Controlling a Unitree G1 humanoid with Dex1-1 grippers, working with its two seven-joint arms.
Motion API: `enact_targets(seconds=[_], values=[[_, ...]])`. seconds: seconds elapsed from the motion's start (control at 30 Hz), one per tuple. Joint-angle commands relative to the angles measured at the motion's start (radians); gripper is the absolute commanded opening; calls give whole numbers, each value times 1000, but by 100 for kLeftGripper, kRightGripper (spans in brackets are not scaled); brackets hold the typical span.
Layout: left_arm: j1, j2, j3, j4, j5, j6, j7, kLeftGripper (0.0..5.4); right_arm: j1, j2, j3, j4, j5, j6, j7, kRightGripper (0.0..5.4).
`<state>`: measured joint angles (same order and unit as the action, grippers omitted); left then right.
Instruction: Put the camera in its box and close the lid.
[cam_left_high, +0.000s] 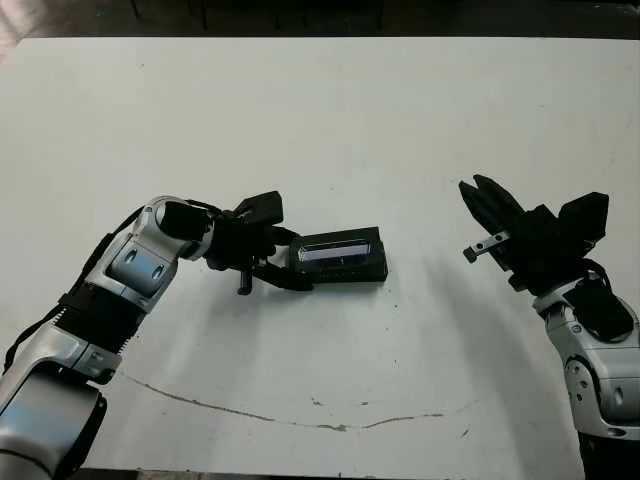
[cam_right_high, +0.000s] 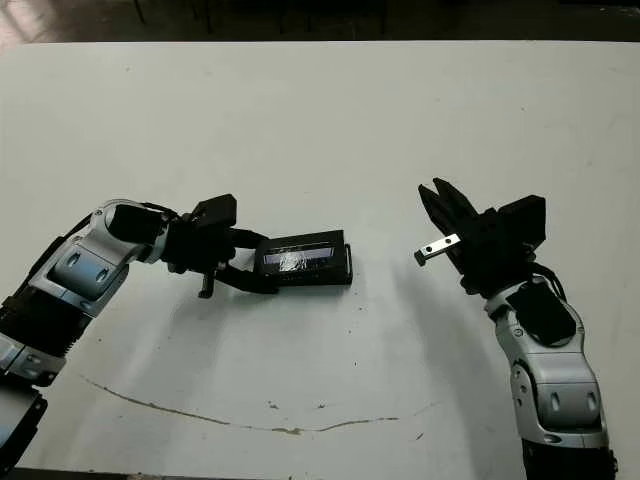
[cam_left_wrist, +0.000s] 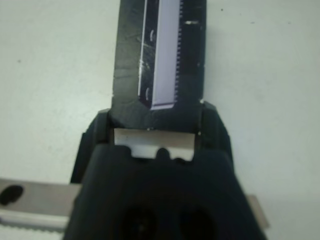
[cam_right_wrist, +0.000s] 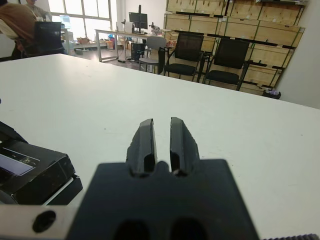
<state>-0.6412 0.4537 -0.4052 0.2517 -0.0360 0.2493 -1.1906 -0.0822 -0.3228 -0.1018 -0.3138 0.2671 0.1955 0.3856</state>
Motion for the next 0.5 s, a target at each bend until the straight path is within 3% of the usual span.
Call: enact_targets(seconds=[0.03, 0.23, 0.5], values=[[17, 17, -19, 47, 31, 15, -3, 142, 21, -6, 0, -13, -9, 19, -10, 0], [-3, 26, -42, 52, 66, 23, 6, 142, 22, -8, -5, -12, 6, 27, -5, 0], [-22, -9, -55, 61, 56, 19, -4, 142, 25, -8, -6, -12, 4, 16, -3, 0]])
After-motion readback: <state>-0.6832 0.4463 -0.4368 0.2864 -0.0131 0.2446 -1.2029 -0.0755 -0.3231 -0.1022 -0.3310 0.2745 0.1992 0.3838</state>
